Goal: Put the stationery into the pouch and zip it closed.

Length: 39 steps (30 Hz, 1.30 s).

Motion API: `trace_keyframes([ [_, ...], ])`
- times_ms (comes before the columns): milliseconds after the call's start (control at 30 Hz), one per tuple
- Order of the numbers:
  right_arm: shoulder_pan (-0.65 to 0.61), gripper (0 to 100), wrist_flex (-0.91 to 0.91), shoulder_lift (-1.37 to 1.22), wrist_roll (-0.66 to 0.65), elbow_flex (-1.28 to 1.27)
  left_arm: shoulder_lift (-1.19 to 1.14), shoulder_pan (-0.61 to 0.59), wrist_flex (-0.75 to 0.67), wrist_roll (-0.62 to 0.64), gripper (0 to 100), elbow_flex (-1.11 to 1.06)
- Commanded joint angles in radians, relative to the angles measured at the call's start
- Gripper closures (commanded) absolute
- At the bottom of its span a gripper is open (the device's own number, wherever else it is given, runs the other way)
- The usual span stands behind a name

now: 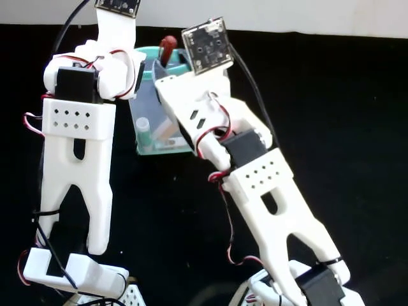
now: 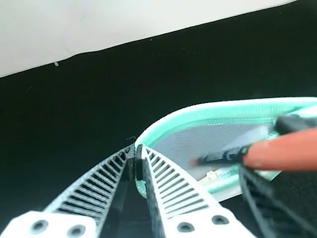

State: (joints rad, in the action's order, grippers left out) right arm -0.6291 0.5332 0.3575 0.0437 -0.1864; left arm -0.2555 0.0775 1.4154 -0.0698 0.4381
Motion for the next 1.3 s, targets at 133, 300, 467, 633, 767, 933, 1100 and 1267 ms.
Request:
trace_keyframes([
  [133, 0.013, 70.3, 0.021, 0.047, 0.005, 0.084, -0.177, 0.067, 0.025, 0.000, 99, -0.097],
  [300, 0.073, 70.3, 0.139, 0.048, 0.006, 0.203, -0.176, 0.067, 0.025, 0.000, 99, -0.097],
  [467, 0.194, 70.3, 0.321, 0.093, 0.006, 0.305, -0.176, 0.067, 0.025, 0.000, 99, -0.097],
  [633, 0.328, 70.3, 0.584, 0.185, 0.000, 0.318, -0.174, 0.067, 0.025, -0.002, 99, -0.097],
  [767, 0.398, 70.3, 0.664, 0.208, -0.167, 0.216, -0.174, 0.067, 0.025, -0.002, 99, -0.097],
  [933, 0.433, 70.3, 0.624, 0.208, -0.321, -0.030, -0.174, 0.067, 0.025, -0.002, 99, -0.097],
  [1100, 0.449, 70.3, 0.453, 0.208, -0.328, -0.272, -0.174, 0.067, 0.025, -0.003, 99, -0.097],
  [1267, 0.441, 70.3, 0.268, 0.208, -0.226, -0.444, -0.180, 0.067, 0.025, -0.005, 99, -0.097],
])
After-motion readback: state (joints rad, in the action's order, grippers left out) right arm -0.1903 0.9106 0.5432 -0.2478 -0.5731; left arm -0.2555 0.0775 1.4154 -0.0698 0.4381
